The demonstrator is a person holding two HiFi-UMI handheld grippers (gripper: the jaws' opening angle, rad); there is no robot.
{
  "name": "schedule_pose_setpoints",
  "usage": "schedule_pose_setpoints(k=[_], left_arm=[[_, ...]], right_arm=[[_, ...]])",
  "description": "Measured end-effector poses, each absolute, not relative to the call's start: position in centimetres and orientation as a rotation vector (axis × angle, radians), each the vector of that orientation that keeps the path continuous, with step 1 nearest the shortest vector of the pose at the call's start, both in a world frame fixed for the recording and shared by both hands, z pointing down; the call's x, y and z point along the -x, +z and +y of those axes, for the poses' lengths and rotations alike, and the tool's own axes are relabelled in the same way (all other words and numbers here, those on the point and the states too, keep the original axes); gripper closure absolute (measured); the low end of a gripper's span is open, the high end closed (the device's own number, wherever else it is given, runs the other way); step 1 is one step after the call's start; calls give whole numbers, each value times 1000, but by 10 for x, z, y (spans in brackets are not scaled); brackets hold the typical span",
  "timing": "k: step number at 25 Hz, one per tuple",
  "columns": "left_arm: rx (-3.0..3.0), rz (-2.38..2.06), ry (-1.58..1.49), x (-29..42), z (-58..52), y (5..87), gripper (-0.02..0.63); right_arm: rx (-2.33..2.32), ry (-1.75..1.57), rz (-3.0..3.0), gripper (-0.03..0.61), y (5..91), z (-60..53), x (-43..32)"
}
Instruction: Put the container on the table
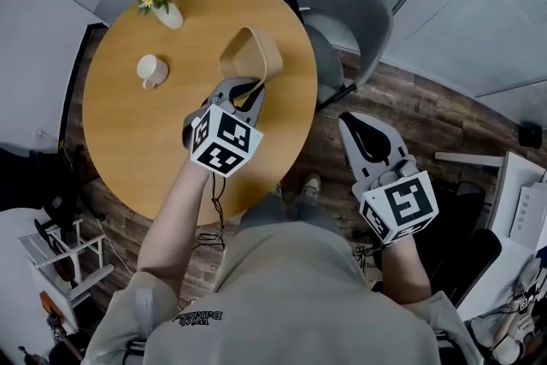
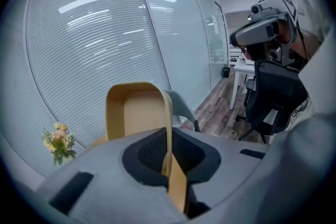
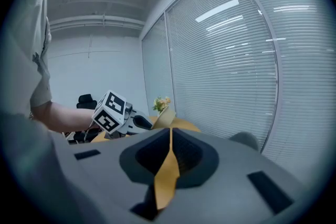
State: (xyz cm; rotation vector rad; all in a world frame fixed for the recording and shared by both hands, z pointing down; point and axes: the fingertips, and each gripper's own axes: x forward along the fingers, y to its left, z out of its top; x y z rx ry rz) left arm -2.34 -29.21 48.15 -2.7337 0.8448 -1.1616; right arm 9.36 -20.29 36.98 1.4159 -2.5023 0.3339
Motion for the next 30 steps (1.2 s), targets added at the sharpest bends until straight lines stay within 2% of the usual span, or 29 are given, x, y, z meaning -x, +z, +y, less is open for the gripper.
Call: schedule_pose_setpoints(k=[30], left_arm=[[2576,386,-1663,-24,-286,678,580]], right_arm=[[-1310,586,-2418,543,458,-212,-92]])
